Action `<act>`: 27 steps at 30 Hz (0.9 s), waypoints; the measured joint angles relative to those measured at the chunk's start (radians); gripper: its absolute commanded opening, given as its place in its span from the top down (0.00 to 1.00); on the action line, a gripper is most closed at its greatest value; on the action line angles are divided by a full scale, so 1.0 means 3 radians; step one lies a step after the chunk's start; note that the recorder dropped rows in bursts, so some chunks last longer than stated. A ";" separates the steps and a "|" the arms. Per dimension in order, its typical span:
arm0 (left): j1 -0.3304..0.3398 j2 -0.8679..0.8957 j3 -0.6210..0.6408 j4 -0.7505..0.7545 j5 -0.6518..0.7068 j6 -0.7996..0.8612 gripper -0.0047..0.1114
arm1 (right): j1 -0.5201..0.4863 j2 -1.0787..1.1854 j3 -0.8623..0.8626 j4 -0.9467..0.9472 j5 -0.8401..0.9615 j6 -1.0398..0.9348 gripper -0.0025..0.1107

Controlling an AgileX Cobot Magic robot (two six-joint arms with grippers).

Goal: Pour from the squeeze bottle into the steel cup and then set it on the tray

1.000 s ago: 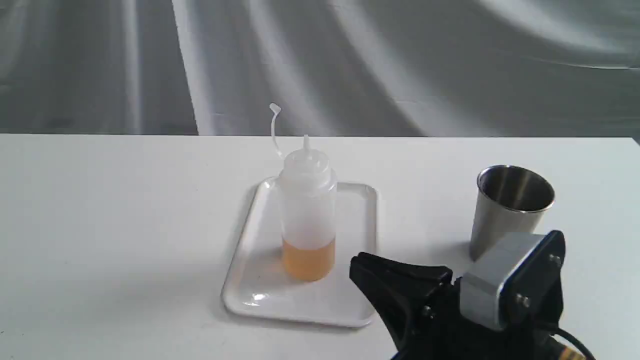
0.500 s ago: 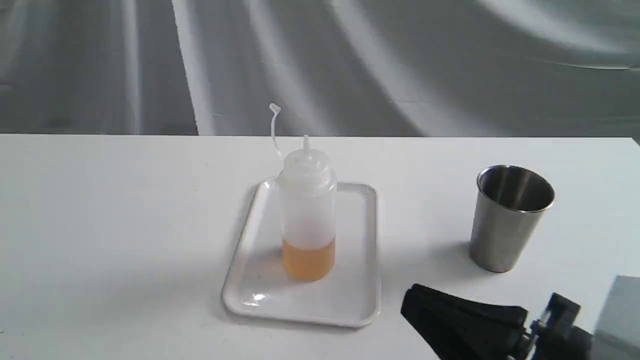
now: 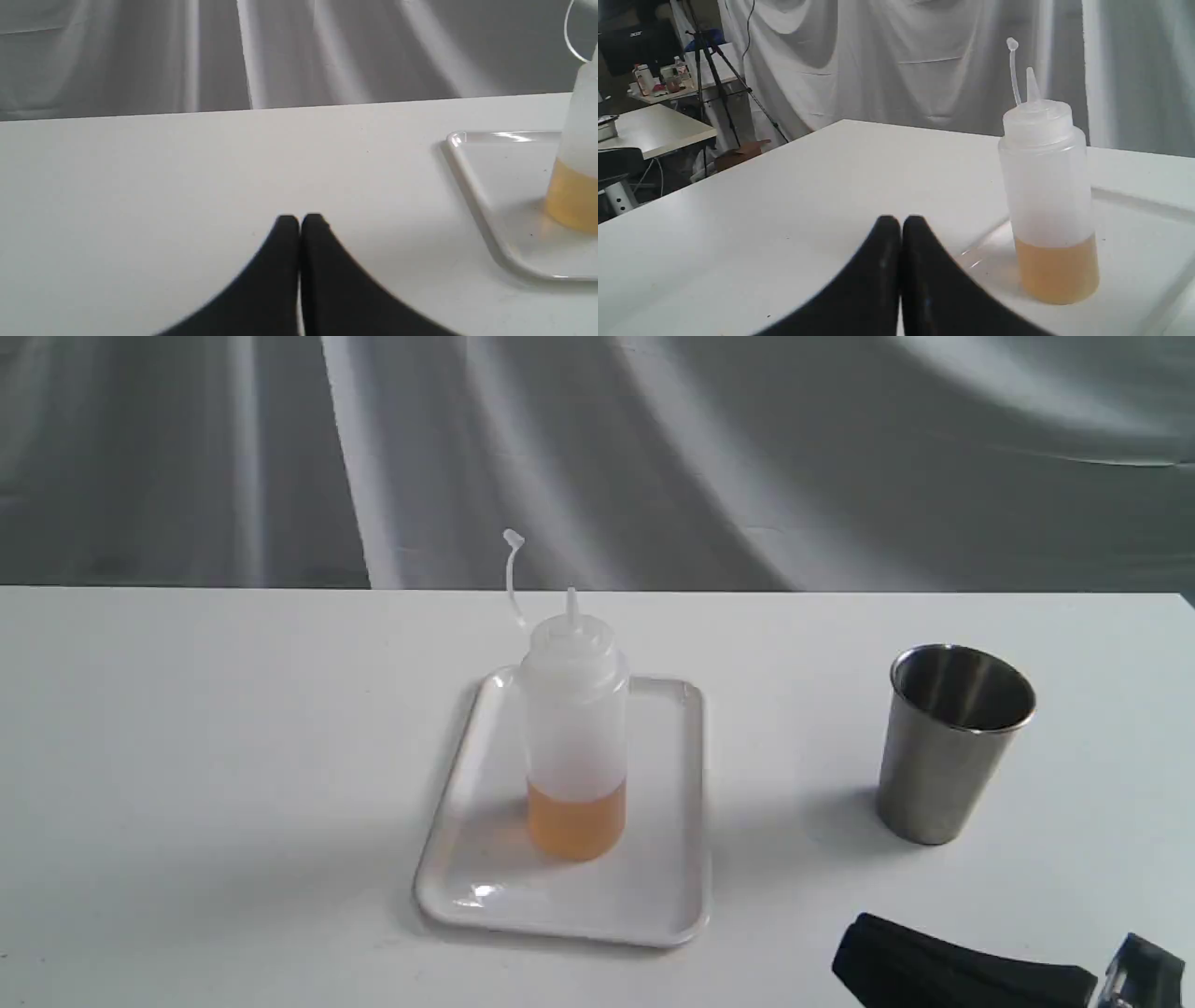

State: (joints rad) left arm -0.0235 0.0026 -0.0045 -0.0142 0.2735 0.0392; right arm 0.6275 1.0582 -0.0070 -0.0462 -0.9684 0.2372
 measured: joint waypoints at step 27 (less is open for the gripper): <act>0.0000 0.0000 0.0000 0.0000 0.0000 0.0000 0.96 | 0.0066 -0.0640 0.0008 -0.0019 0.1341 0.0000 0.98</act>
State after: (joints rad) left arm -0.0235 0.0026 -0.0045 -0.0142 0.2735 0.0392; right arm 0.6473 0.8662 -0.0046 -0.0521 -0.5661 0.2372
